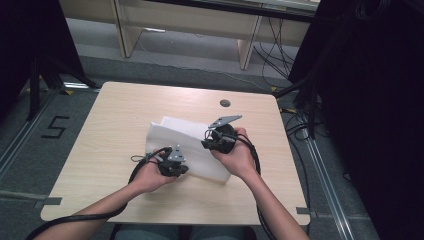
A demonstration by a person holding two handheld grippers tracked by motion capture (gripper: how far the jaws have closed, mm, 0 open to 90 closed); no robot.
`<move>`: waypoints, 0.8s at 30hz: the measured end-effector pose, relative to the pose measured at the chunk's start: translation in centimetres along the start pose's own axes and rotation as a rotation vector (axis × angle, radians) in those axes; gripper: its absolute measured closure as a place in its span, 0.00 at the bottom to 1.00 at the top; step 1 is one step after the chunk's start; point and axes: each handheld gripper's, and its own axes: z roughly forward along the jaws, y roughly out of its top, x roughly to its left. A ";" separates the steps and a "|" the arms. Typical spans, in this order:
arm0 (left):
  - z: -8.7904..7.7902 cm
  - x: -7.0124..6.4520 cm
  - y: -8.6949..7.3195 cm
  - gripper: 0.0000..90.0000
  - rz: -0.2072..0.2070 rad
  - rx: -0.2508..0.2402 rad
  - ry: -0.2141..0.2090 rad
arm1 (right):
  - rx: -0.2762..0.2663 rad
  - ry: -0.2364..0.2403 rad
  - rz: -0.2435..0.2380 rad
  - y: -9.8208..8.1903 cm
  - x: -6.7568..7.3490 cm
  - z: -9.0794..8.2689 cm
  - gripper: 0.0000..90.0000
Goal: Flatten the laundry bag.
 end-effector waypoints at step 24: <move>1.3 0.1 0.0 0.94 0.038 0.001 0.014 | 0.013 0.013 -0.025 0.0 1.7 -0.7 0.99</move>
